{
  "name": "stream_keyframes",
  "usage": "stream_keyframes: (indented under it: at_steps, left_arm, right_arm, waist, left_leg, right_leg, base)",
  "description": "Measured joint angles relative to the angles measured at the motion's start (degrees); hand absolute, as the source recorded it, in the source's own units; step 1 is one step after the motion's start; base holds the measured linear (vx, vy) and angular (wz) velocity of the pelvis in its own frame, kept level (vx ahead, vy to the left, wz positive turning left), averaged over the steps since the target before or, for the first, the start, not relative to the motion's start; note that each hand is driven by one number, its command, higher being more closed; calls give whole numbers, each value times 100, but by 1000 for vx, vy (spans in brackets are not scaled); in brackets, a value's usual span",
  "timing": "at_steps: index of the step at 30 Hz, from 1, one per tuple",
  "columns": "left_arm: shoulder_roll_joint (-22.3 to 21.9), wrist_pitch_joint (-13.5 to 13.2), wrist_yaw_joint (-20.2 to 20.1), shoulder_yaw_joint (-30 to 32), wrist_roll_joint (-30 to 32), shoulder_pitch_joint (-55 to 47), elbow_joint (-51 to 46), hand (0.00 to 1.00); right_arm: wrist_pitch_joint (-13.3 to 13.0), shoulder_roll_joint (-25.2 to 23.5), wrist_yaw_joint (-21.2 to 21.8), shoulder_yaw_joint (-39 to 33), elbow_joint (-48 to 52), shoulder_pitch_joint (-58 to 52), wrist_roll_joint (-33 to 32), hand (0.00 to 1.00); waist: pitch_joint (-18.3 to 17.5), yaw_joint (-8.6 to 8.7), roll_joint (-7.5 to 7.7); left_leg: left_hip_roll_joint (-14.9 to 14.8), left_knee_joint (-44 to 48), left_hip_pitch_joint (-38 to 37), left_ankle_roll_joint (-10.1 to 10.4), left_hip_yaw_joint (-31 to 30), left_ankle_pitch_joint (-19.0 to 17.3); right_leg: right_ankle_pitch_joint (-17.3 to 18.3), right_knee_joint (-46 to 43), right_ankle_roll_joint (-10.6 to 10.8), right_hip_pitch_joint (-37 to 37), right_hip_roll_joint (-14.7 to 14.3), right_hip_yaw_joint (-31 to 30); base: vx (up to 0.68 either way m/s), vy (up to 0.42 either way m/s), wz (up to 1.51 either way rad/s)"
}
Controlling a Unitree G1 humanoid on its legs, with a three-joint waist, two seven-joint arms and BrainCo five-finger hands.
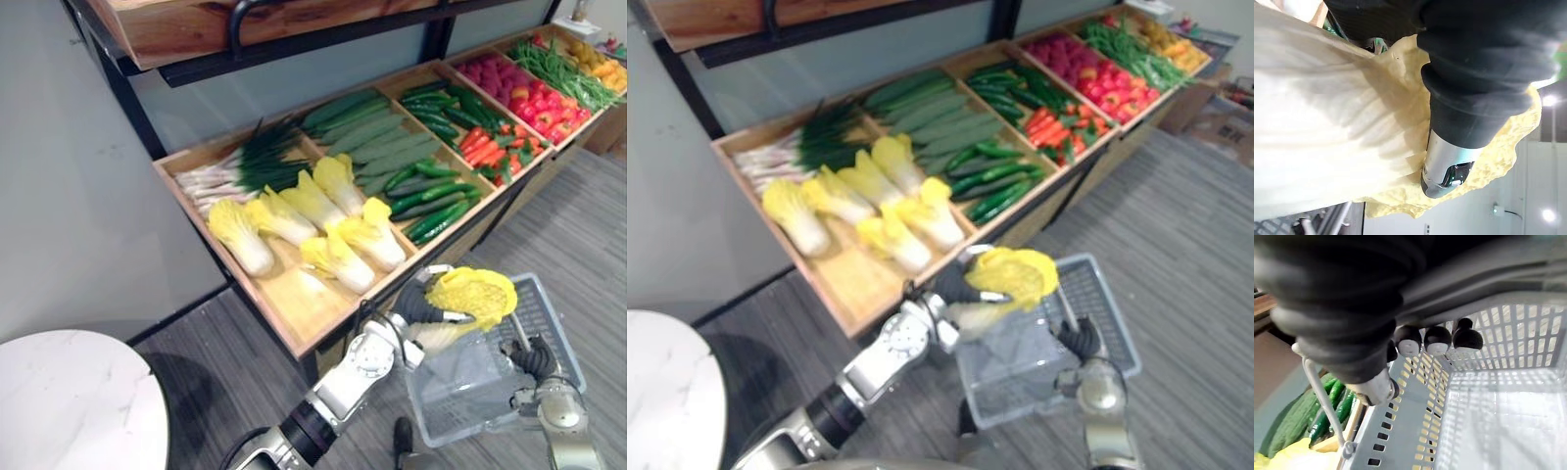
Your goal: Pick vegetable in the basket
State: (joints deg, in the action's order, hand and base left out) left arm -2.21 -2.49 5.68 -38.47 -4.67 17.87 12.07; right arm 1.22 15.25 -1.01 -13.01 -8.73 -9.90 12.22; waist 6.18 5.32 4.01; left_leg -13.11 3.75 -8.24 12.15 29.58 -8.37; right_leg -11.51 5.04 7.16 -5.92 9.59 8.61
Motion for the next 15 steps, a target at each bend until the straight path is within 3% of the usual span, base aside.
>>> stream_keyframes:
  at_steps: [8, 15]
  left_arm:
    - [-8, 26, -3, -19, 337, 140, 582, 100]
    - [-97, 51, 110, -41, 611, 300, 1111, 100]
  right_arm:
    - [-28, 1, 209, -2, 510, -164, -557, 100]
    - [-60, -2, 282, 6, 792, -304, -606, 100]
  waist:
    - [42, 135, 100]
    - [73, 220, 158]
  left_leg:
    - [0, -45, -39, 10, 139, -7]
    - [11, -56, -70, 8, 174, -37]
  right_leg:
    - [-5, 3, 6, -83, -50, -143]
    - [-5, 16, 7, -96, -57, -193]
  base:
    - [1, -17, -9]
    - [6, -4, -3]
